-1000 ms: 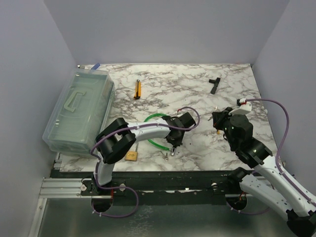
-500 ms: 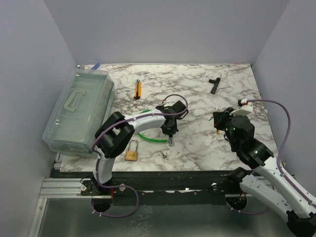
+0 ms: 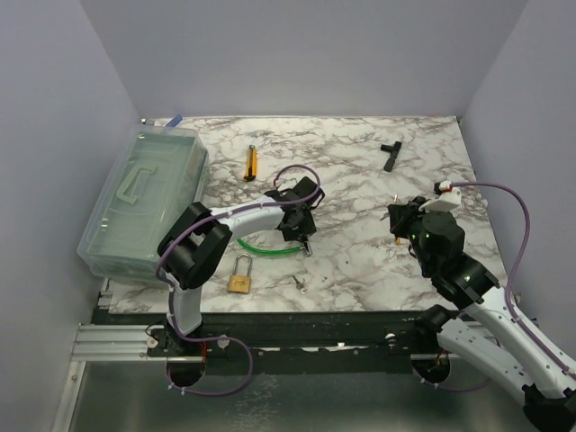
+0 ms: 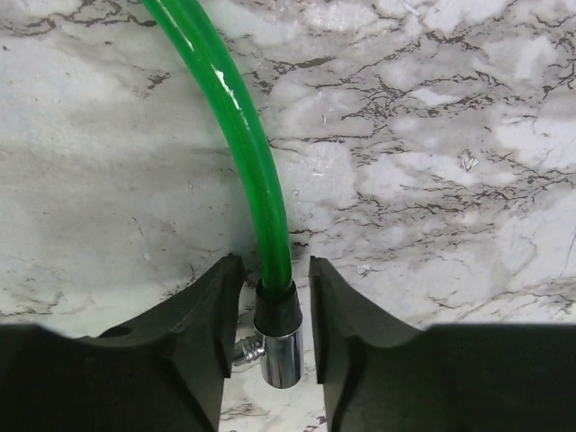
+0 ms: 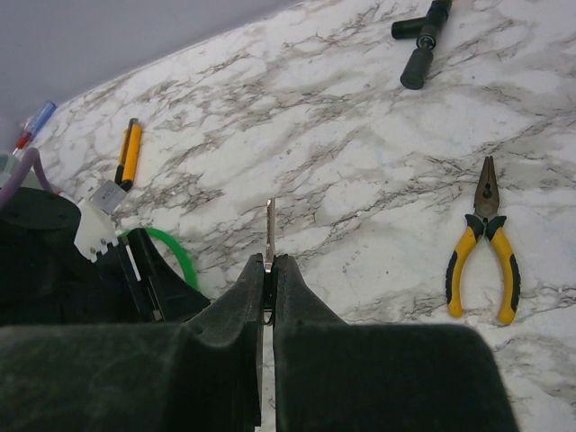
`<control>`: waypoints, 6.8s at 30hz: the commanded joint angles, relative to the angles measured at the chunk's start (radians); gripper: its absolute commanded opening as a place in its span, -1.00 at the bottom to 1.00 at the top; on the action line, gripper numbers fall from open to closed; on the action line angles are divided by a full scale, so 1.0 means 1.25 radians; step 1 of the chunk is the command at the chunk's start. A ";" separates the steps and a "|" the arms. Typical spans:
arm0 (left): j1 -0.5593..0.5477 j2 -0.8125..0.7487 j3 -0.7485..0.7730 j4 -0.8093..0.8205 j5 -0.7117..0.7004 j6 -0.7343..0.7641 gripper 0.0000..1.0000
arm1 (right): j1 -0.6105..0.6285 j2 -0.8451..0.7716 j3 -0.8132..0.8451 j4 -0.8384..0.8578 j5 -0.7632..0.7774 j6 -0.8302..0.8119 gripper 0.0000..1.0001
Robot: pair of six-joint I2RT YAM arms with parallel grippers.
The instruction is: Unlock with the key
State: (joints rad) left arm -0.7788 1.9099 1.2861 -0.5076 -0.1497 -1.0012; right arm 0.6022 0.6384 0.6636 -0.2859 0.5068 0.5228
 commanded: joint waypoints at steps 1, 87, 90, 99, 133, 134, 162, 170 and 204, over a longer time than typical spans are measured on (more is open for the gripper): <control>0.001 -0.051 -0.030 0.012 0.003 0.020 0.19 | -0.003 -0.006 -0.011 0.010 -0.010 -0.003 -0.99; 0.004 -0.185 -0.054 0.121 0.063 0.035 -1.00 | -0.002 -0.007 -0.177 0.264 -0.383 0.104 -0.99; 0.015 -0.230 -0.081 0.154 0.077 0.044 -1.00 | -0.003 0.003 -0.195 0.322 -0.445 0.106 -0.99; 0.046 -0.358 -0.152 0.230 0.114 0.052 -1.00 | -0.002 0.081 -0.221 0.497 -0.645 0.147 -0.99; 0.119 -0.545 -0.323 0.437 0.223 -0.040 -1.00 | -0.002 0.501 -0.242 0.990 -0.866 0.454 -0.99; 0.120 -0.547 -0.325 0.438 0.227 -0.041 -1.00 | -0.002 0.507 -0.240 0.994 -0.867 0.455 -0.99; 0.126 -0.564 -0.367 0.486 0.257 -0.064 -1.00 | -0.003 0.580 -0.206 1.008 -0.871 0.460 -0.99; 0.126 -0.566 -0.371 0.489 0.260 -0.067 -1.00 | -0.002 0.585 -0.201 1.009 -0.870 0.459 -0.99; 0.126 -0.570 -0.384 0.504 0.271 -0.069 -1.00 | -0.003 0.573 -0.184 0.977 -0.843 0.458 -0.99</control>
State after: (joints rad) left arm -0.6254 1.2301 0.8146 0.0593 0.1680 -1.0927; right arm 0.6018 1.3605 0.4049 0.9329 -0.5632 1.0992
